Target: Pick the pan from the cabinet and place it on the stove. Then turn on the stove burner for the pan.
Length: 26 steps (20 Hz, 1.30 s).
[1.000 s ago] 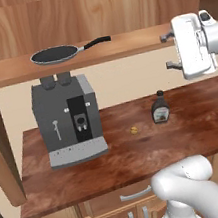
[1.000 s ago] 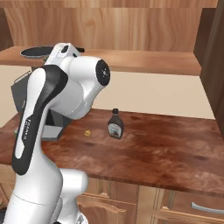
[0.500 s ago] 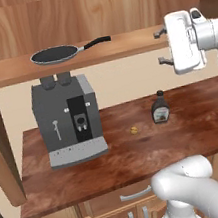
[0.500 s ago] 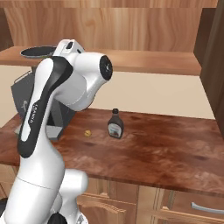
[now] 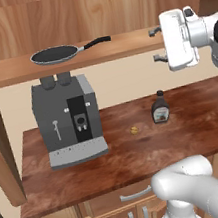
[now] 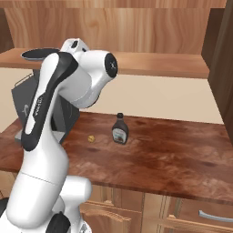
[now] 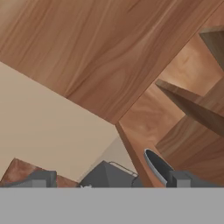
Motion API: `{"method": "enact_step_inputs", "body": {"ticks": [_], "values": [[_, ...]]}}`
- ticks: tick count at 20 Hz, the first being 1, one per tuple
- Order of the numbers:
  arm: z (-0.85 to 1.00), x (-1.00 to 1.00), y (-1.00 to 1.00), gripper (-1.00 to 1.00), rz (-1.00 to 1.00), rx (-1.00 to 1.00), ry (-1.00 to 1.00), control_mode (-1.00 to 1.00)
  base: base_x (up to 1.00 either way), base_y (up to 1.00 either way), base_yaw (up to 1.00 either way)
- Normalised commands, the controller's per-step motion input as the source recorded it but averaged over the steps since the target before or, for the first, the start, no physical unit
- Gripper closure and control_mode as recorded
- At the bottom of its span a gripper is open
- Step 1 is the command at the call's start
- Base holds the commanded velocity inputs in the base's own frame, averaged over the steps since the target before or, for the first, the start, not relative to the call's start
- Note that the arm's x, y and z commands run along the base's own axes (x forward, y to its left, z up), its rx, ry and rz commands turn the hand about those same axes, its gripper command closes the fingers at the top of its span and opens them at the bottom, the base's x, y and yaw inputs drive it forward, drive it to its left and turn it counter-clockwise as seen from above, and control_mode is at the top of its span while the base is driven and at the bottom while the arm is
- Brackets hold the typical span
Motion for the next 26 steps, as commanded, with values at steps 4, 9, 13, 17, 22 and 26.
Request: {"method": "enact_step_inputs", "body": {"ticks": [4,9,13,17,22,26], "values": [[0.0,0.26,0.03,-1.0,-0.03,-0.06,0.0,-1.0,0.0,0.0,0.0],[0.0,0.28,0.02,-1.0,-0.03,-0.03,0.0,-1.0,0.0,0.0,0.0],[0.0,0.32,0.06,-1.0,-0.05,-0.02,0.0,-1.0,0.0,0.0,0.0],[0.0,0.29,0.14,-1.0,-0.06,0.0,0.0,-1.0,0.0,0.0,0.0],[0.0,0.24,0.17,-1.0,-0.06,0.0,0.0,-1.0,0.0,0.0,0.0],[0.0,0.29,0.09,-1.0,-0.04,0.0,0.0,-1.0,0.0,0.0,0.0]]}}
